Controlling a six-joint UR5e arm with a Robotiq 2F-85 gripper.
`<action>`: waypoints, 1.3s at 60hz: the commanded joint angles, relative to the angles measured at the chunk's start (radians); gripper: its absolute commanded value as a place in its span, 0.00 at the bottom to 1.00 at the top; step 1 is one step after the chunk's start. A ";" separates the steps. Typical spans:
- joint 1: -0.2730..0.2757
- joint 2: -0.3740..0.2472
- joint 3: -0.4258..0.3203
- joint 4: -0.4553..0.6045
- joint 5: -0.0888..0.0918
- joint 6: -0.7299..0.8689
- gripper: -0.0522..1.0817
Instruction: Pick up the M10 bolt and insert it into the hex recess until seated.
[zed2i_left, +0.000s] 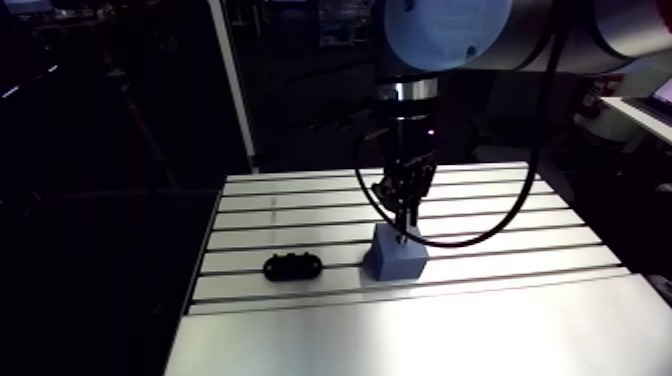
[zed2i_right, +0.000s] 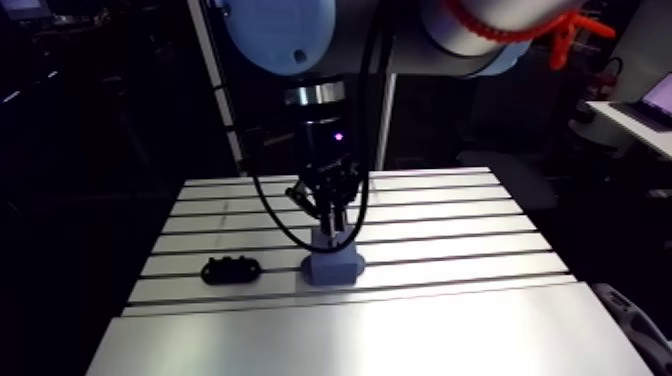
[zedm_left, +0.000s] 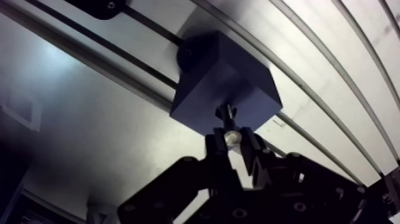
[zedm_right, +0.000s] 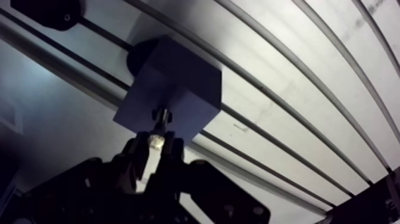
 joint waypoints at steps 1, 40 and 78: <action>0.000 -0.001 0.005 0.000 0.000 0.000 0.99; 0.002 -0.004 0.012 -0.001 0.000 -0.002 0.98; 0.003 -0.012 0.022 -0.041 0.003 -0.018 0.05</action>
